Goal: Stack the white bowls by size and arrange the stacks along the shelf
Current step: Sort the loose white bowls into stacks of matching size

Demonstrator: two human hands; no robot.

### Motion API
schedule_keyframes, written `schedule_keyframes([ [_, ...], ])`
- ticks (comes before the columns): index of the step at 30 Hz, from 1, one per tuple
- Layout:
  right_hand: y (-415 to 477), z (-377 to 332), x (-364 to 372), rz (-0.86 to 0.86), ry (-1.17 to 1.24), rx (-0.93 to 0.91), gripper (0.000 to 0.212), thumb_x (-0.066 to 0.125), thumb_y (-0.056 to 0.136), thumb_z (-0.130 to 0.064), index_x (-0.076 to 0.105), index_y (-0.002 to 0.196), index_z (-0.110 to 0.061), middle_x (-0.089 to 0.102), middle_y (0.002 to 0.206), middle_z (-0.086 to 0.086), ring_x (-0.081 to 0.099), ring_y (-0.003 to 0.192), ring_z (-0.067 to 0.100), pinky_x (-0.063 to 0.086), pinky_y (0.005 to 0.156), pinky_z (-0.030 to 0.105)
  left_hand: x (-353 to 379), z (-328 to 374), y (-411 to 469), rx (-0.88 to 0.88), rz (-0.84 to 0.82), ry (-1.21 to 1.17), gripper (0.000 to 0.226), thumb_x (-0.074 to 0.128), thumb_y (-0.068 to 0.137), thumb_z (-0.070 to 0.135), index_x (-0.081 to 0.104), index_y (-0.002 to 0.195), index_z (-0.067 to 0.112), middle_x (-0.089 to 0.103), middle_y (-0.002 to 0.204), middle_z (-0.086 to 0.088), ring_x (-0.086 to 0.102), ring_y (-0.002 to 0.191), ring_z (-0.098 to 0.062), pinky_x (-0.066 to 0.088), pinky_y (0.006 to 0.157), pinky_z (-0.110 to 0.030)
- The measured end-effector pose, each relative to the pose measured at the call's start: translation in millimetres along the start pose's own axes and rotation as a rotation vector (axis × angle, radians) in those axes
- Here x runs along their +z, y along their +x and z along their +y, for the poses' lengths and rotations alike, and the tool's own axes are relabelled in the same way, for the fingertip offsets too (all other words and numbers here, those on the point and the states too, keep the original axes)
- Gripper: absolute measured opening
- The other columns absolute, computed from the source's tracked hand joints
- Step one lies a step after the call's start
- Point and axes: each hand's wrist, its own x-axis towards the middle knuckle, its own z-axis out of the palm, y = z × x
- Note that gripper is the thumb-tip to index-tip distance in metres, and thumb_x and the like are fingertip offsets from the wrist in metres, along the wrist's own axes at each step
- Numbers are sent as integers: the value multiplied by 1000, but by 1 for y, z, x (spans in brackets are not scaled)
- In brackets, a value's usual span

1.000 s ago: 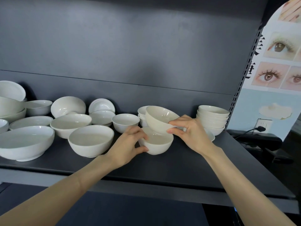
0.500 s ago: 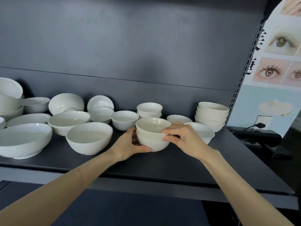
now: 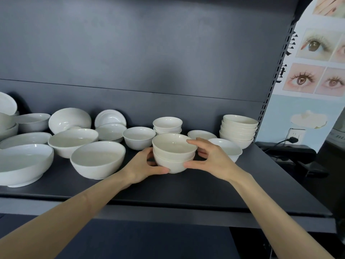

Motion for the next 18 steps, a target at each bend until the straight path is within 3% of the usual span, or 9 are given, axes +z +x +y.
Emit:
schedule_keyframes([
  [3, -2, 2, 3, 14, 80, 67, 72, 84, 69, -27, 52, 133, -28, 55, 132, -6, 59, 114, 14, 47, 102, 31, 0, 0, 0, -5, -5, -17, 70, 83, 69, 4, 50, 130, 12, 65, 122, 3, 63, 110, -8, 52, 93, -26],
  [6, -2, 3, 7, 68, 160, 83, 68, 82, 72, -13, 52, 133, -17, 62, 120, 1, 65, 94, 6, 53, 86, 18, 1, 2, -2, 10, 5, -39, 74, 87, 61, 10, 54, 127, 15, 67, 120, 2, 64, 109, -9, 53, 91, -25],
  [9, -3, -1, 10, 97, 202, 73, 68, 82, 71, -8, 53, 133, -13, 64, 110, -5, 65, 89, 2, 52, 78, 12, 2, 6, -6, 27, 32, -56, 62, 86, 63, 3, 60, 116, 21, 69, 115, 2, 65, 107, -12, 55, 89, -25],
  [14, 9, -12, -11, 169, 220, 10, 67, 83, 68, -8, 56, 129, -13, 66, 118, 4, 68, 96, 8, 54, 89, 25, -1, 33, 2, 107, 97, -43, 52, 81, 69, -1, 60, 112, 19, 69, 111, 4, 66, 102, -9, 53, 79, -13],
  [18, 16, -23, -45, 234, 189, -49, 63, 80, 70, -3, 56, 128, -10, 68, 106, -1, 67, 79, -2, 51, 75, 13, 5, 62, 26, 159, 130, 16, 61, 86, 66, 9, 59, 120, 16, 68, 110, 4, 68, 98, -10, 54, 77, -13],
])
